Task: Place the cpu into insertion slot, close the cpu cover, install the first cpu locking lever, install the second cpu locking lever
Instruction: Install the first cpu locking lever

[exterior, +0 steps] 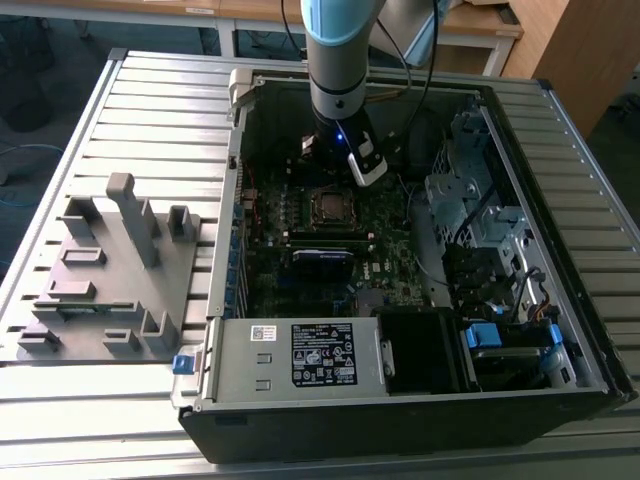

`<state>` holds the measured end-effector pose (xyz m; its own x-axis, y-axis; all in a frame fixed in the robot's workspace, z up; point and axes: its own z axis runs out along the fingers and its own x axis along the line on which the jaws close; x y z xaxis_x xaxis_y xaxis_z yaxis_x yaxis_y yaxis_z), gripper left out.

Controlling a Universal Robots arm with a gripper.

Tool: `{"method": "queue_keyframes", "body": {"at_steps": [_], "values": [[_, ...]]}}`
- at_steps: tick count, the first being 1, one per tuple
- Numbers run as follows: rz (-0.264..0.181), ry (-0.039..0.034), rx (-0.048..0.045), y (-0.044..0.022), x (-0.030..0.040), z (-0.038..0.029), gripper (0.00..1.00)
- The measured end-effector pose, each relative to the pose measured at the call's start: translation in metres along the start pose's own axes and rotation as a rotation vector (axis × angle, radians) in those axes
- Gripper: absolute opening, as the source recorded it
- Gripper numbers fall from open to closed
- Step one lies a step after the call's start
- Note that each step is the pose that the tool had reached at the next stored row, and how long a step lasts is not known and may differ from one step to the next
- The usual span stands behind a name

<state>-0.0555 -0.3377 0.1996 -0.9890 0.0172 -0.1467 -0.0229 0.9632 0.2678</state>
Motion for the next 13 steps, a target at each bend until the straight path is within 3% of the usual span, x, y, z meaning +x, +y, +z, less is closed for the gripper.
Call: {"method": "queue_keyframes", "body": {"at_steps": [2, 7, 13], "values": [[0.01, -0.0027, 0.0015, 0.0, 0.0001, 0.0, 0.1], [0.07, -0.0198, 0.0109, -0.0001, 0.0001, 0.0003, 0.1], [0.114, -0.0321, 0.0171, 0.0, 0.0036, -0.0002, 0.1]]}}
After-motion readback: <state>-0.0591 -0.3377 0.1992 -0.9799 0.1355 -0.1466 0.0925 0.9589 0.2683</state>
